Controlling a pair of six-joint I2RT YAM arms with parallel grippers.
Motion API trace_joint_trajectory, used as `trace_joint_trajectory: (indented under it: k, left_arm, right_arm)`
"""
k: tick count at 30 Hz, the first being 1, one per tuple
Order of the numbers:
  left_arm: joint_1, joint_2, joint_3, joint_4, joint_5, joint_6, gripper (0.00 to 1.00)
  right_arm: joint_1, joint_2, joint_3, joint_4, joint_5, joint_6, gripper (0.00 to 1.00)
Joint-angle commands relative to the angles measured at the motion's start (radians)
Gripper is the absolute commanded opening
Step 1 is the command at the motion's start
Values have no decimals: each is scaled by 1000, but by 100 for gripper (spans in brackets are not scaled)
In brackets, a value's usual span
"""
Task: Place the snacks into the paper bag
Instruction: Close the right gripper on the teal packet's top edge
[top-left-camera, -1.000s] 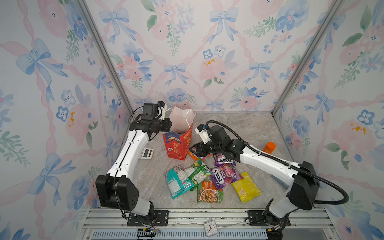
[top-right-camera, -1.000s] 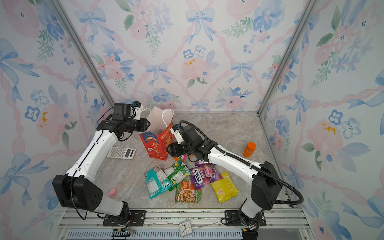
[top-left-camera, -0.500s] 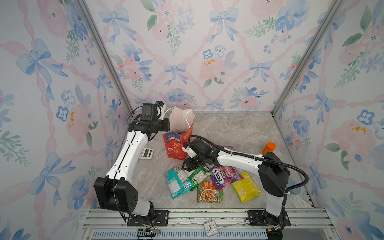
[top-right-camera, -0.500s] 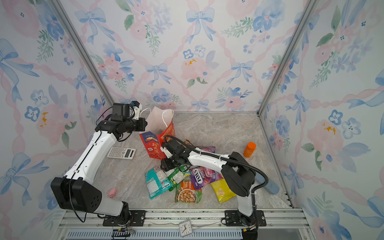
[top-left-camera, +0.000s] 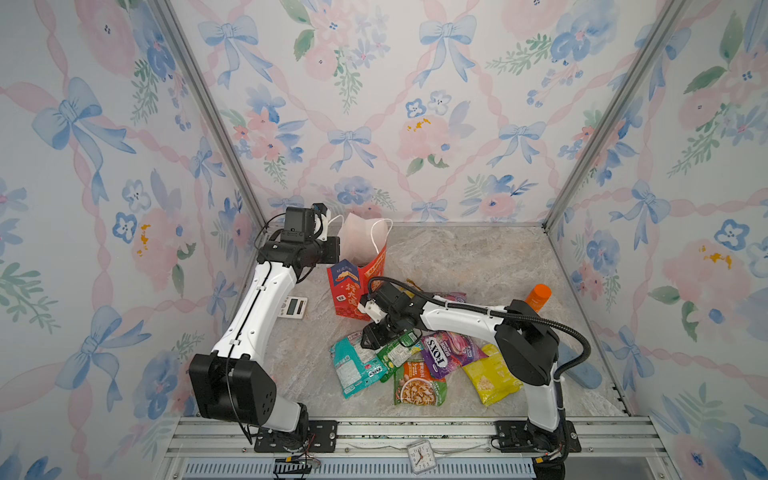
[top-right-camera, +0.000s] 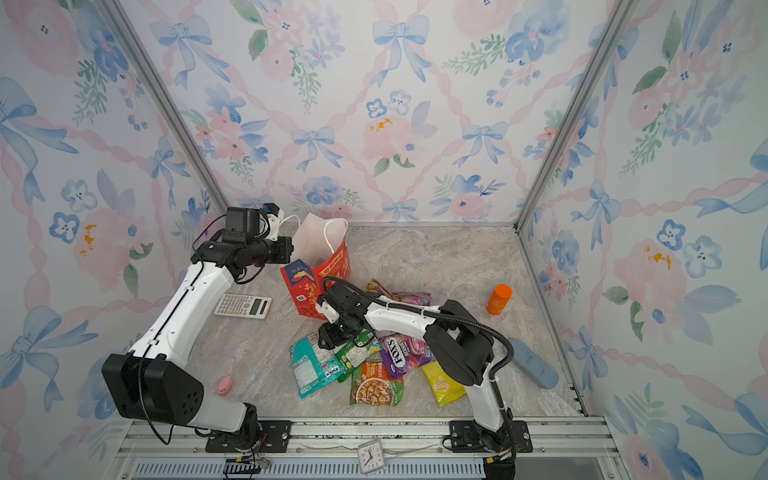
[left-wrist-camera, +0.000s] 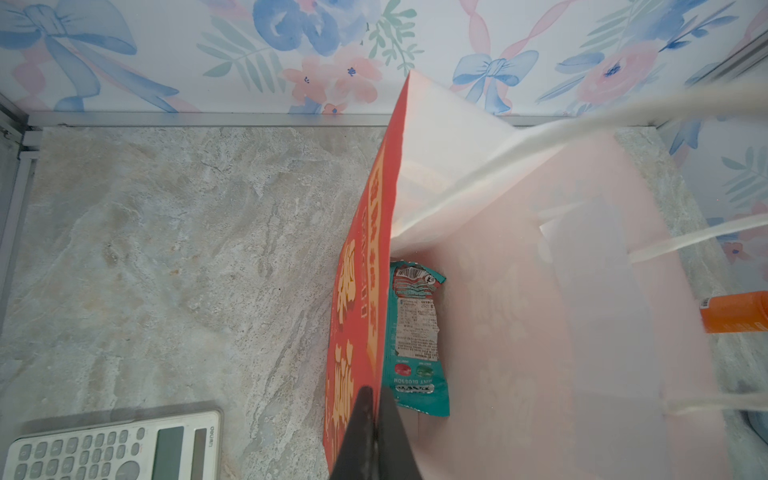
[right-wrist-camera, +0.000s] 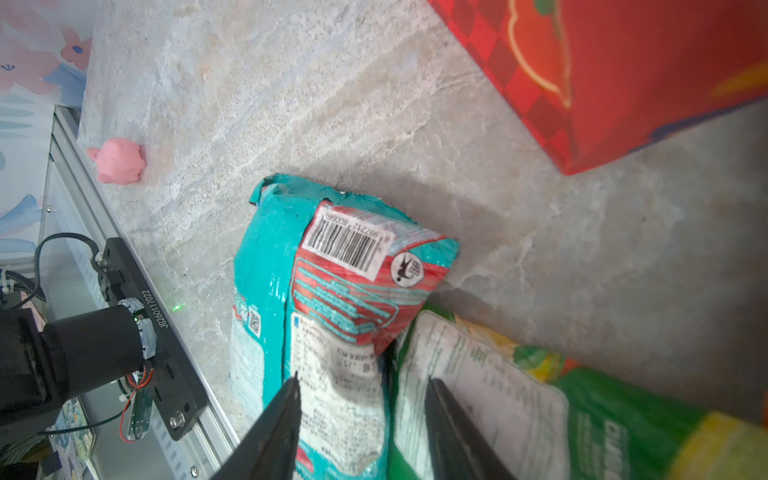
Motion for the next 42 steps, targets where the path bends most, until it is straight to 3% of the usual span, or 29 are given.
trace_joint_trajectory:
  k: [1,10,22,42]
  left_arm:
    - [-1,-26,-12,-14,-6,-3,5]
    - [-1,-26,-9,-13,-8,-4,3]
    - [-1,-19,-5,-14,-5,-3,1]
    - [-1,-4,2,-14,0,-4,0]
  right_arm:
    - [18,36,47,-45,-38,-6,48]
    - [23,93,88,-74,-64,-8,41]
    - [21,61,87,-79,-53,4,0]
    - [-25,-170,-7,-71,34,61,0]
